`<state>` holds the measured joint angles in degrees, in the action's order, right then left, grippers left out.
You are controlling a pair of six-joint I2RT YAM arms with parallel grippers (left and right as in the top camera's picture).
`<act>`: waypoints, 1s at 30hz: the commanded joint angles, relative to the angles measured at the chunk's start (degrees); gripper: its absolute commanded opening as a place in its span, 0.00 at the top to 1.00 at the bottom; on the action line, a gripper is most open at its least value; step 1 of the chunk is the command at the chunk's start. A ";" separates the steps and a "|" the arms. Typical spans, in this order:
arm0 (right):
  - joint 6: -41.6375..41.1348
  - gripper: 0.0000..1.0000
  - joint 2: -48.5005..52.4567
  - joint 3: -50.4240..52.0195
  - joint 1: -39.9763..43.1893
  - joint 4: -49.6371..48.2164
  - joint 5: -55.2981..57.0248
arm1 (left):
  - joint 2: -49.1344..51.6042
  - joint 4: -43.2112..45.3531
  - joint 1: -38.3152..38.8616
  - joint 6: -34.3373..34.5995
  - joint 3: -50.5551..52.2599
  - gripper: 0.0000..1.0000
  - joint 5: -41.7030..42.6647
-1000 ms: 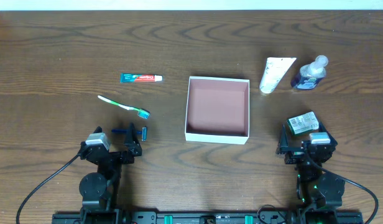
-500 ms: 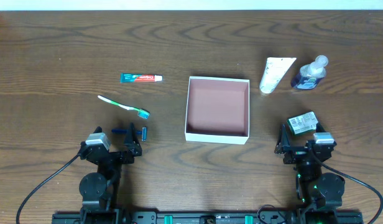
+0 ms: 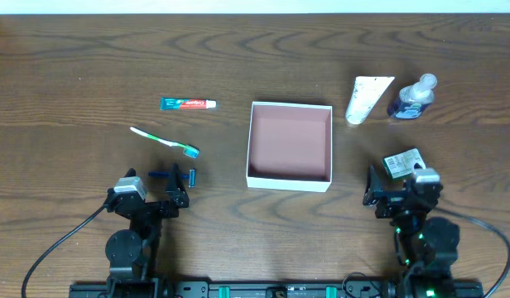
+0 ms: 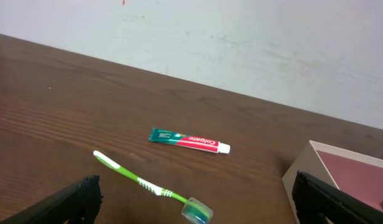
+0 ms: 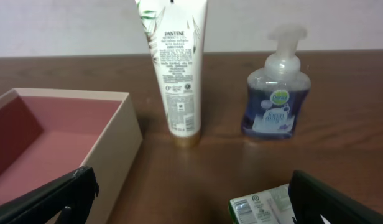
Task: Pack container
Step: 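Reach the right gripper to the white Pantene tube and grasp it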
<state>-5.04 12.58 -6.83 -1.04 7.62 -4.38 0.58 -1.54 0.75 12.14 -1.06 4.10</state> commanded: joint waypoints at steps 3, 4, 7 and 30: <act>-0.37 0.01 14.53 -19.50 -0.44 7.80 -1.53 | -0.35 -2.12 -0.37 -0.55 0.83 0.02 0.68; 0.02 0.01 18.53 -24.22 -0.44 10.88 -1.90 | -0.35 -2.12 -0.37 -0.52 0.83 0.02 0.68; -0.02 0.01 29.64 -38.66 -0.44 21.62 -2.16 | -0.35 -2.10 -0.37 -0.55 0.83 0.02 0.68; -24.92 0.01 58.95 -70.51 -0.44 37.20 -10.38 | -0.35 -2.12 -0.37 -0.52 0.83 0.02 0.66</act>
<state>-18.39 69.97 -74.54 -1.04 45.17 -16.01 0.58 -1.56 0.73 12.10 -1.06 4.10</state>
